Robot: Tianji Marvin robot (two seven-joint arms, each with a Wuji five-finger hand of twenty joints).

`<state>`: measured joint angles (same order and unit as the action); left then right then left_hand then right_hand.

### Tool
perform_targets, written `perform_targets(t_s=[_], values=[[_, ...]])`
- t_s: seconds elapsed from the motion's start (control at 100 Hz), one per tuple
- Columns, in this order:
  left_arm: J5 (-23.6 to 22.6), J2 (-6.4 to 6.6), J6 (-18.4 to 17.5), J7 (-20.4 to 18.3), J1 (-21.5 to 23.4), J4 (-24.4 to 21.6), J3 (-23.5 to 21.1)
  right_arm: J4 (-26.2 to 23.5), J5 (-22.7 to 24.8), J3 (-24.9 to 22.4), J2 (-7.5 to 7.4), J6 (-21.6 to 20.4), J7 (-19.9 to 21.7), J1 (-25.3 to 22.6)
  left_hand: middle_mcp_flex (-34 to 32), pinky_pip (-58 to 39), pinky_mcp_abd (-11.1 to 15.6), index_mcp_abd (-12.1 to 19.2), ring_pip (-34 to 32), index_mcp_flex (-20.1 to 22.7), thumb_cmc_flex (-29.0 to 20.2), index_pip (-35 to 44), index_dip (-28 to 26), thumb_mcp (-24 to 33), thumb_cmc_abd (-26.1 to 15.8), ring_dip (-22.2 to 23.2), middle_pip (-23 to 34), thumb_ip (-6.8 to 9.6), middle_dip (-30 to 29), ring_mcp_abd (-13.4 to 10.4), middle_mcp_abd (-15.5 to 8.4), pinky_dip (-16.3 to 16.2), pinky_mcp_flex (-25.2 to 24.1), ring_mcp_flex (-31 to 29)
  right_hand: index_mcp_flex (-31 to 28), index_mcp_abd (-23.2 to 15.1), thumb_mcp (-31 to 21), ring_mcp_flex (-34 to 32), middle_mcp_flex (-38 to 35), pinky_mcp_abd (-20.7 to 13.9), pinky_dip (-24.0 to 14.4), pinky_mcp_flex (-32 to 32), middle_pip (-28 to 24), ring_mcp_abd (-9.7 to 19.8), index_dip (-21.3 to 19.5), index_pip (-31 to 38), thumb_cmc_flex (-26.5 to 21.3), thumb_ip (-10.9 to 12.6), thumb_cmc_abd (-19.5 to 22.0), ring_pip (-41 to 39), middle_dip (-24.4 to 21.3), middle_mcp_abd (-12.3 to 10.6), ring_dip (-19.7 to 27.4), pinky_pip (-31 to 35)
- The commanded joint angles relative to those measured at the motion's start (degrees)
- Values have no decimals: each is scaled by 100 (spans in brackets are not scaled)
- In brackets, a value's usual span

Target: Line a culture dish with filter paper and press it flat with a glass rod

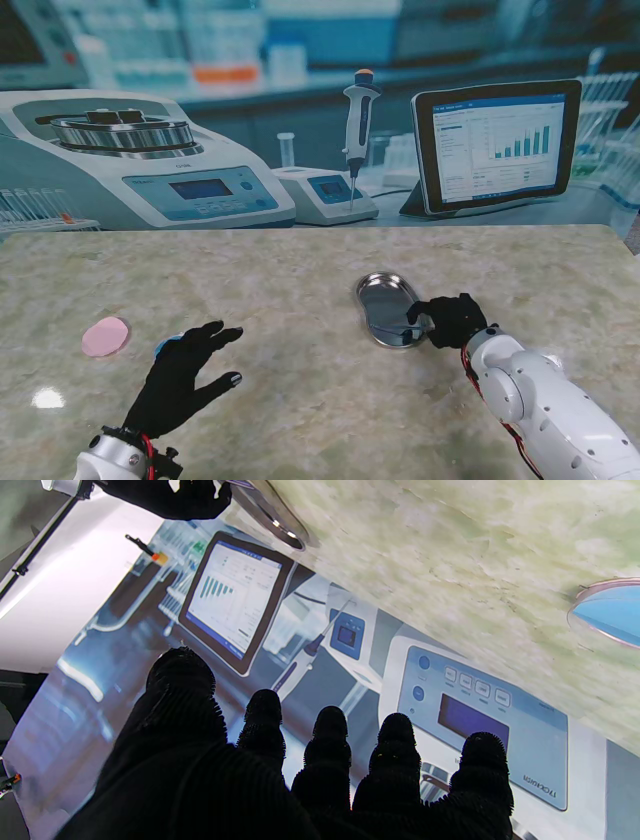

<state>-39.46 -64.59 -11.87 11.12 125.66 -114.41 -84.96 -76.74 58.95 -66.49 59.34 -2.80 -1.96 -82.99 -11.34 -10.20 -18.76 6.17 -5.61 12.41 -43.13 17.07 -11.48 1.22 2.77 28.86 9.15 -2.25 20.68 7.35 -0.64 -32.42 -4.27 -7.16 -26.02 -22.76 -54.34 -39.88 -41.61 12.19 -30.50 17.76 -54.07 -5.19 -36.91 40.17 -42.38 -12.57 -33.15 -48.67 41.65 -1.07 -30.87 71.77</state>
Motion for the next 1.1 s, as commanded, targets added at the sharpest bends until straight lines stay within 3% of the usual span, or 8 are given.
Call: perform_targets(t_s=[0.0,0.34,0.49,0.51,0.6,0.76,0.93,1.09], values=[[-10,-7,14,-3,41,-21,1,49,-24,30,31,-9,-27,-5,202,305,78,193,119,-160,-166,93,-65,-144,-192,-87,-102,167,65,-93,8,-80,-112,206,-151,-183,-152,-222,-156,-49,-137,51,-162,27,36,131,-277,-150,-215,-165,84,-127,-115,228],[-16,-8,24,-6,43,-37,-16,138,-73,76,51,-68,-184,63,203,309,86,208,122,-168,-159,105,-68,-150,-203,-92,-97,166,67,-99,4,-79,-125,219,-461,-151,-185,-571,-598,-50,-143,217,-52,30,83,296,-500,-170,-78,-290,90,-207,-128,304],[-21,-8,20,-6,45,-42,-21,128,-103,51,63,-89,-234,56,204,309,87,207,123,-168,-158,104,-66,-149,-203,-94,-97,167,67,-96,4,-78,-124,222,-823,236,-189,-718,-801,4,-127,302,151,20,291,329,-467,-169,-90,-314,155,-141,-129,323],[-23,-8,20,-6,46,-43,-21,127,-106,46,65,-91,-246,53,204,308,85,212,123,-168,-157,104,-66,-150,-202,-94,-98,167,67,-94,8,-78,-124,221,-844,335,-215,-747,-843,16,-115,318,206,21,584,470,-447,-182,-97,-316,204,-120,-141,334],[-30,-7,23,-8,47,-47,-23,94,-146,17,75,-79,-251,34,205,309,90,223,123,-169,-158,102,-65,-149,-201,-96,-102,168,66,-96,-2,-78,-125,223,-986,668,-258,-886,-980,98,-107,377,266,-7,927,697,-408,-183,-115,-378,254,-44,-206,349],[-43,-5,24,-9,47,-53,-22,57,-228,-21,93,-60,-244,17,209,310,83,229,124,-174,-157,102,-64,-150,-207,-97,-108,167,66,-93,-4,-78,-128,228,-1269,965,-320,-1039,-1106,305,-108,429,302,-133,1200,1127,-373,-170,-48,-547,450,229,-362,343],[-48,-6,25,-5,49,-55,-22,35,-344,-43,125,-2,-299,1,209,309,87,245,124,-171,-158,105,-64,-150,-205,-100,-113,167,67,-93,-12,-78,-128,228,-1535,1185,-317,-1161,-1099,540,-149,486,222,-213,1273,1503,-287,-147,124,-648,624,476,-433,379],[-55,-7,21,7,48,-54,-20,-11,-395,-97,140,25,-317,-29,208,312,87,253,123,-171,-158,108,-65,-151,-205,-101,-117,167,67,-96,-10,-77,-133,225,-1872,1062,-249,-1291,-1214,621,-172,591,189,-244,1205,1727,-164,-152,285,-727,706,566,-478,409]])
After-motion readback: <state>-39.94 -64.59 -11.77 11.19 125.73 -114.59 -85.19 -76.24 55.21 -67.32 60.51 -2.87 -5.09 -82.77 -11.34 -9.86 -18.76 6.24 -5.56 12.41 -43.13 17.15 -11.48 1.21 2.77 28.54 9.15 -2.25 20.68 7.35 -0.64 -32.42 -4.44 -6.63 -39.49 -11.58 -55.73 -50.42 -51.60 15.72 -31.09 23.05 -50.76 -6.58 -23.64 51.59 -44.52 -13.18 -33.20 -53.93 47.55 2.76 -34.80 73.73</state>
